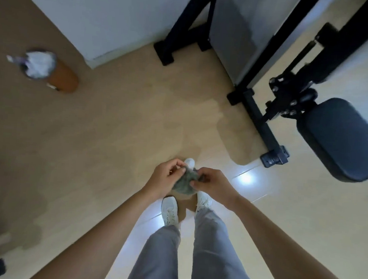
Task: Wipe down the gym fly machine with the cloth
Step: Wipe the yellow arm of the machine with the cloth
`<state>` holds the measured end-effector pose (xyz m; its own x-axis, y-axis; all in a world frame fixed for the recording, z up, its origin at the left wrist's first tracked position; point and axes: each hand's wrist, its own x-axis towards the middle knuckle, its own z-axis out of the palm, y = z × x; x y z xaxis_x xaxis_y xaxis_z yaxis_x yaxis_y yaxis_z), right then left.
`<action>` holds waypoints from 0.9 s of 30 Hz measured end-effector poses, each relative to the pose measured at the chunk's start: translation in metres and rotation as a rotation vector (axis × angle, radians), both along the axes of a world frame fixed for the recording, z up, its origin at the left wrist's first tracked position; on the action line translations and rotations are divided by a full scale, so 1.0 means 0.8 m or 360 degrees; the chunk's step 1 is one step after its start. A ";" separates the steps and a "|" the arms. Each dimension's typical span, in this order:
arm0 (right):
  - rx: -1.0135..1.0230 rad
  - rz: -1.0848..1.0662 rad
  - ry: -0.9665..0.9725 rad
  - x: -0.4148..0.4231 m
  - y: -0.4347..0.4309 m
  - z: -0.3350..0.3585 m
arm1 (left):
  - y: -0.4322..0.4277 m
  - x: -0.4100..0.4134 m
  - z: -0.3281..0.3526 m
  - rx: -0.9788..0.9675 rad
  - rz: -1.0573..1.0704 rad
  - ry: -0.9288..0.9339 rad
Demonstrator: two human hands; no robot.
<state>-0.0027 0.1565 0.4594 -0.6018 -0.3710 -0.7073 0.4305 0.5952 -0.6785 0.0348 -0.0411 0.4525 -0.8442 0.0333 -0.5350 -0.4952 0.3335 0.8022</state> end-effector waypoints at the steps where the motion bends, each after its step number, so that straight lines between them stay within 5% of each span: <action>1: 0.0035 0.0013 0.0092 0.003 0.000 0.026 | -0.004 0.002 0.025 -0.0017 -0.0006 0.0029; 6: 0.0213 -0.0021 0.0565 0.012 0.002 0.139 | -0.022 0.008 0.135 -0.0140 -0.0056 0.0181; 12: 0.0179 -0.0283 0.0900 0.006 0.010 0.227 | -0.042 -0.020 0.248 -0.0539 -0.0496 0.0525; 21: -0.0256 -0.0643 0.1130 -0.069 0.004 0.321 | -0.041 -0.088 0.381 -0.0984 -0.0001 0.1044; 27: -0.0602 -0.0846 0.1085 -0.158 -0.040 0.383 | -0.050 -0.165 0.442 -0.0855 0.0381 0.1220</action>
